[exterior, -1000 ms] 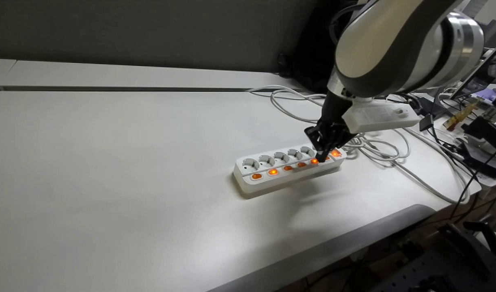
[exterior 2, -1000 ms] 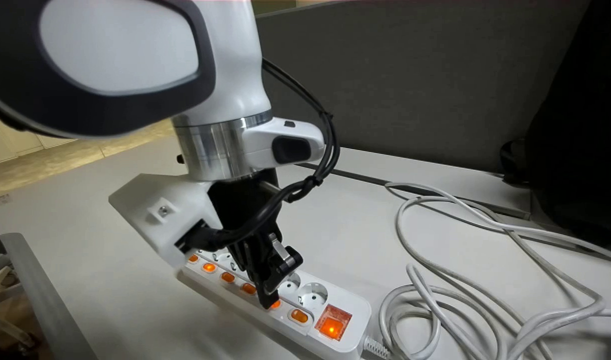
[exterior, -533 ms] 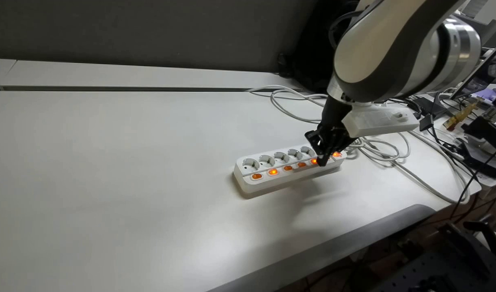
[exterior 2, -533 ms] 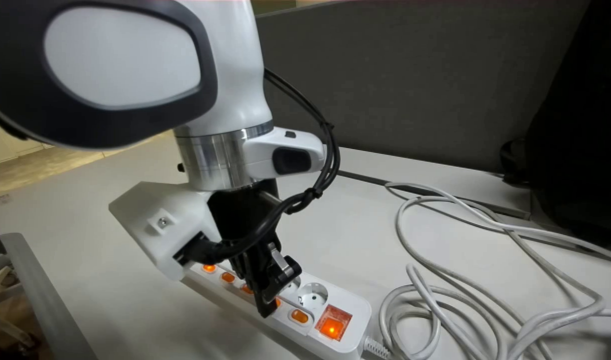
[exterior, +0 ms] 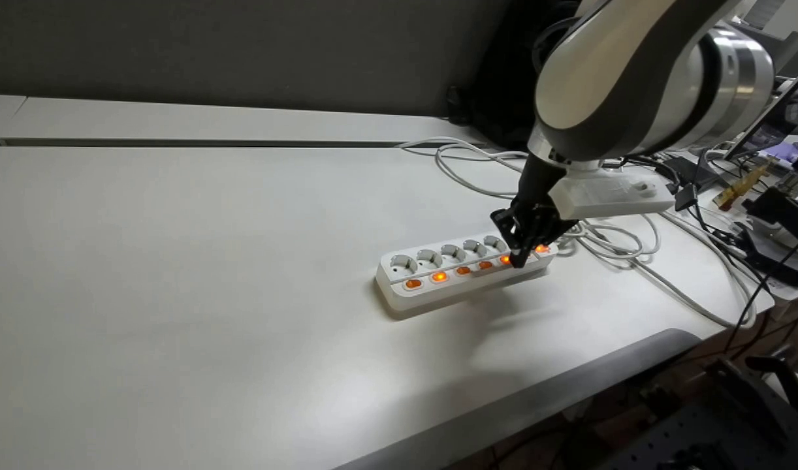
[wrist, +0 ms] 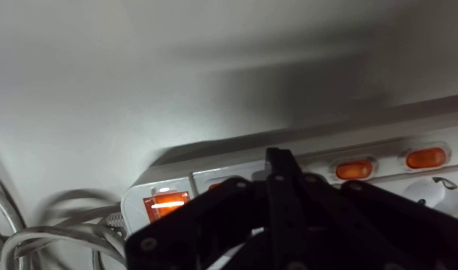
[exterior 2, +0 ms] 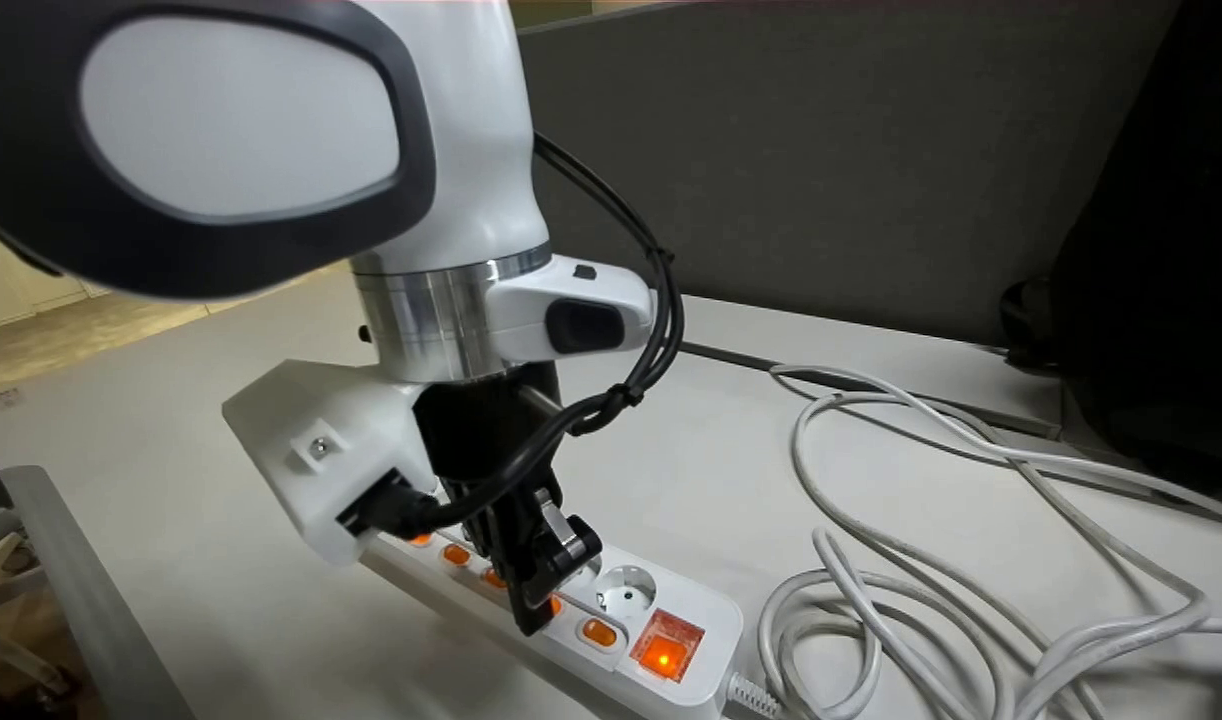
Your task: Turn off the third switch from the right
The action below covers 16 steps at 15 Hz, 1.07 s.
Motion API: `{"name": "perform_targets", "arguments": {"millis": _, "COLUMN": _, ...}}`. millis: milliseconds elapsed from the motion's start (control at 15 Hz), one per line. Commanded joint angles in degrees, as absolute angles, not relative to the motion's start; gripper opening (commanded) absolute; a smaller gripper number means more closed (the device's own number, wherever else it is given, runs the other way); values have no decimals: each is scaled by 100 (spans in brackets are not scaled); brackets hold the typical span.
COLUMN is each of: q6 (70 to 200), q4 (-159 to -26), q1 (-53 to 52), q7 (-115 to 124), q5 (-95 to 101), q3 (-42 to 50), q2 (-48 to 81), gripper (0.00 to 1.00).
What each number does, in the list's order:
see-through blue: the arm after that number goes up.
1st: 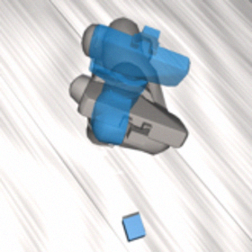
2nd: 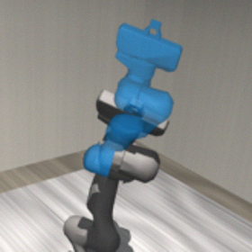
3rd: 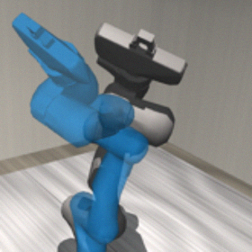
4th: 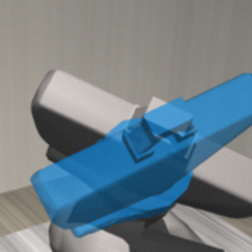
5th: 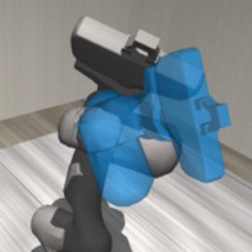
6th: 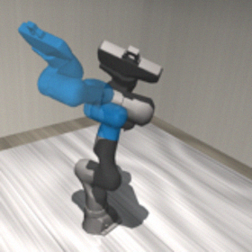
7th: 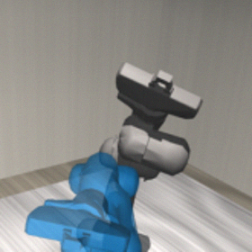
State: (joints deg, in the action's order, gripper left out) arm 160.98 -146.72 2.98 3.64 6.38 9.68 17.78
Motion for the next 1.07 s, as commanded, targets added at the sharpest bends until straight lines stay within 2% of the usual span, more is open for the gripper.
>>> {"name": "perform_targets", "arguments": {"millis": 0, "q6": 15917, "q4": -14501, "q1": 448, "q7": 381, "q5": 261, "q3": 836, "q2": 1982, "gripper": 0}}
{"name": "perform_targets", "arguments": {"millis": 1000, "q6": 15638, "q4": -14434, "q1": 641, "q7": 85, "q5": -315, "q3": 614, "q2": 1881, "gripper": 0}}
